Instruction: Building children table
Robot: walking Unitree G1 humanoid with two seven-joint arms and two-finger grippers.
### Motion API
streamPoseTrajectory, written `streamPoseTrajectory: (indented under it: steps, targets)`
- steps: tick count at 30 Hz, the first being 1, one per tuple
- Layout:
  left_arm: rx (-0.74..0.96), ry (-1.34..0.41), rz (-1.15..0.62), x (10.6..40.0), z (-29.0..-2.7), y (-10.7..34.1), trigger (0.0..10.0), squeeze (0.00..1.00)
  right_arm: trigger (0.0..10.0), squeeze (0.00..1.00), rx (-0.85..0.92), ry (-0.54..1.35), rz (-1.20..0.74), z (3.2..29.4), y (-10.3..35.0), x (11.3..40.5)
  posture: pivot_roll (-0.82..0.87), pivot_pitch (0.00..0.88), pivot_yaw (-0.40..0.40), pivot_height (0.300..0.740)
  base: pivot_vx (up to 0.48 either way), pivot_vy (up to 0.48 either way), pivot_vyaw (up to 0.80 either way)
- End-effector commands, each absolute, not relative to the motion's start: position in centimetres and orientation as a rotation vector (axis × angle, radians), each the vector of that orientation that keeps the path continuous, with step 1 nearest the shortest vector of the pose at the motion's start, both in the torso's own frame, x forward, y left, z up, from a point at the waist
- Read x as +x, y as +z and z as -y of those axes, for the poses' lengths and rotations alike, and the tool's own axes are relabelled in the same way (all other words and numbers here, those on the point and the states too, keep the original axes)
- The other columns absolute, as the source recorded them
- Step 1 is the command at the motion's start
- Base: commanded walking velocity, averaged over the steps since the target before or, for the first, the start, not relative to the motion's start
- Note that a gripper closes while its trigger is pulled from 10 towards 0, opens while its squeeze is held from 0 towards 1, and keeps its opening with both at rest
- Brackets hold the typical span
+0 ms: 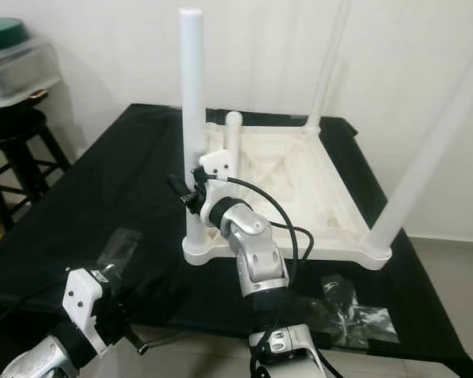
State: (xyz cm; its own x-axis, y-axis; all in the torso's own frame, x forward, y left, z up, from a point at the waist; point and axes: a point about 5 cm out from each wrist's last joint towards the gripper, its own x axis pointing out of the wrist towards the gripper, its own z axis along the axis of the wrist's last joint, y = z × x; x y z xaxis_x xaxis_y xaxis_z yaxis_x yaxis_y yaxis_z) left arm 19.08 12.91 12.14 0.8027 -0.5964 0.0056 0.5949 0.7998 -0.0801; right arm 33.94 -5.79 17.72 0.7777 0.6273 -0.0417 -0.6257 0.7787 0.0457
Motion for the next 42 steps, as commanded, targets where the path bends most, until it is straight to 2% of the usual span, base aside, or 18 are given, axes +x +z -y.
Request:
streamPoseTrajectory:
  steps: [1, 2, 5, 7, 8, 10, 13, 16, 22, 23, 31, 37, 40, 42]
  targets:
    - [-0.073, -0.626, -0.027, 19.1, -13.0, 11.9, 10.0, 0.00, 10.0, 0.91, 0.057, 0.706, -0.184, 5.2, 15.6, 33.0, 0.05, 0.049, -0.013, 0.740, 0.000, 0.000, 0.00]
    - [-0.072, -0.620, -0.025, 19.1, -13.1, 11.9, 10.0, 0.00, 10.0, 1.00, 0.072, 0.720, -0.169, 5.0, 16.2, 33.0, 0.05, 0.043, -0.014, 0.740, 0.000, 0.000, 0.00]
    - [-0.073, -0.620, -0.026, 19.1, -13.0, 11.8, 10.0, 0.00, 10.0, 1.00, 0.103, 0.896, -0.096, 4.7, 18.3, 33.6, 0.05, 0.041, -0.012, 0.740, 0.000, 0.000, 0.00]
    - [-0.073, -0.620, -0.026, 19.1, -13.0, 11.8, 10.0, 0.00, 10.0, 1.00, 0.098, 0.934, -0.084, 4.7, 18.6, 33.6, 0.05, 0.041, -0.012, 0.740, 0.000, 0.000, 0.00]
    - [-0.074, -0.623, -0.027, 19.1, -13.0, 11.8, 10.0, 0.00, 10.0, 0.00, 0.076, 1.045, -0.063, 4.8, 19.2, 33.6, 0.05, 0.036, -0.011, 0.740, 0.000, 0.000, 0.00]
    - [-0.076, -0.629, -0.028, 19.2, -12.9, 11.8, 10.0, 0.00, 10.0, 0.00, -0.010, 1.298, -0.036, 5.2, 19.8, 33.5, 0.05, 0.035, -0.013, 0.740, 0.000, 0.000, 0.00]
    - [-0.076, -0.630, -0.028, 19.2, -12.8, 11.8, 10.0, 0.00, 10.0, 0.00, -0.117, 1.464, -0.035, 5.6, 19.8, 33.6, 0.07, 0.034, -0.015, 0.740, 0.000, 0.000, 0.00]
    - [-0.074, -0.628, -0.027, 19.2, -12.8, 11.8, 10.0, 0.00, 10.0, 0.00, -0.155, 1.536, -0.043, 5.5, 20.0, 34.1, 0.08, 0.034, -0.011, 0.740, 0.000, 0.000, 0.00]
    - [-0.072, -0.626, -0.028, 19.1, -12.7, 11.8, 10.0, 0.00, 10.0, 0.00, -0.116, 1.498, -0.105, 4.7, 20.2, 35.8, 0.09, 0.038, -0.012, 0.740, 0.000, 0.000, 0.00]
    - [-0.071, -0.627, -0.029, 19.0, -12.6, 11.8, 10.0, 0.00, 0.0, 0.00, -0.122, 1.526, -0.147, 4.8, 20.1, 35.9, 0.09, 0.042, -0.016, 0.740, 0.000, 0.000, 0.00]
    - [-0.072, -0.624, -0.026, 19.0, -12.5, 11.9, 10.0, 0.00, 0.0, 0.00, -0.144, 1.574, -0.163, 5.6, 20.1, 36.0, 0.10, 0.049, -0.022, 0.740, 0.000, 0.000, 0.00]
    - [-0.075, -0.626, -0.024, 18.9, -12.5, 12.0, 10.0, 0.00, 0.0, 0.00, -0.177, 1.505, -0.120, 6.8, 19.6, 36.3, 0.08, 0.056, -0.020, 0.740, 0.000, 0.000, 0.00]
    - [-0.077, -0.626, -0.023, 18.9, -12.5, 12.0, 10.0, 0.00, 0.0, 0.00, -0.171, 1.414, -0.110, 7.4, 19.2, 36.5, 0.07, 0.064, -0.016, 0.740, 0.000, 0.000, 0.00]
    - [-0.078, -0.628, -0.022, 18.7, -12.6, 12.1, 10.0, 0.00, 0.0, 0.00, -0.135, 1.202, -0.163, 7.5, 17.7, 36.3, 0.06, 0.085, -0.045, 0.740, 0.000, 0.000, 0.00]
